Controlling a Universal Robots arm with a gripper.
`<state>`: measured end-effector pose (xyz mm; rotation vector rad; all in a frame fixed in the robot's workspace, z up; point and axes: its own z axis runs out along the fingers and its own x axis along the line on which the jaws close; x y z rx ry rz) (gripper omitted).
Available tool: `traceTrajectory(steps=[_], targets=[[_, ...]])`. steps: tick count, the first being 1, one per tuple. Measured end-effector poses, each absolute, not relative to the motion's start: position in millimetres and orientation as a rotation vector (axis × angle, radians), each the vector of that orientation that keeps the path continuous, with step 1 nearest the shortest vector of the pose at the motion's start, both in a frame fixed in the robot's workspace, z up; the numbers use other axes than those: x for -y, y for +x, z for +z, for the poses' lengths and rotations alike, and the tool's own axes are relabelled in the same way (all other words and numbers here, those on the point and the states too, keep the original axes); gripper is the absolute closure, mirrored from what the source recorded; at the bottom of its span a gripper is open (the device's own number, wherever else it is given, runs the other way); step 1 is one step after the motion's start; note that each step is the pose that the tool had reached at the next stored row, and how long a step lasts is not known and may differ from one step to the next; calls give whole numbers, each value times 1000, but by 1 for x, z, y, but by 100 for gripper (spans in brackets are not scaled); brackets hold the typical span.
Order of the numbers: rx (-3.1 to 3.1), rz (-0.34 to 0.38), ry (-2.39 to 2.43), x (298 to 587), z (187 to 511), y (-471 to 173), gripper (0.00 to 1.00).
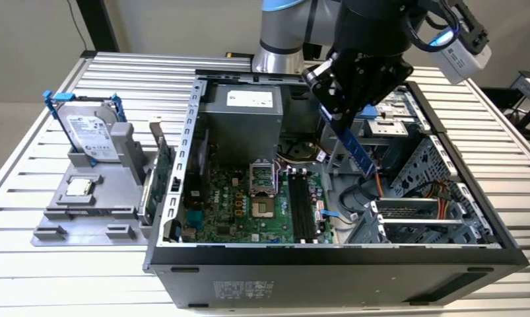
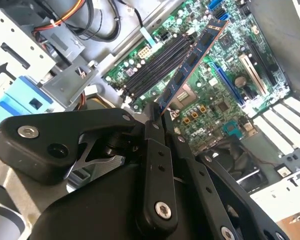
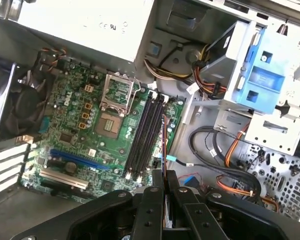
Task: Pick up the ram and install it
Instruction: 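Insert the ram into the slot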
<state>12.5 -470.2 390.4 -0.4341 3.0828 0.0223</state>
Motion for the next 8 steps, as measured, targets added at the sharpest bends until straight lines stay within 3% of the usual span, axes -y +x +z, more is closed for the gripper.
traceTrajectory(steps=[8], targets=[[-3097, 21, -312, 470, 390, 12, 100]])
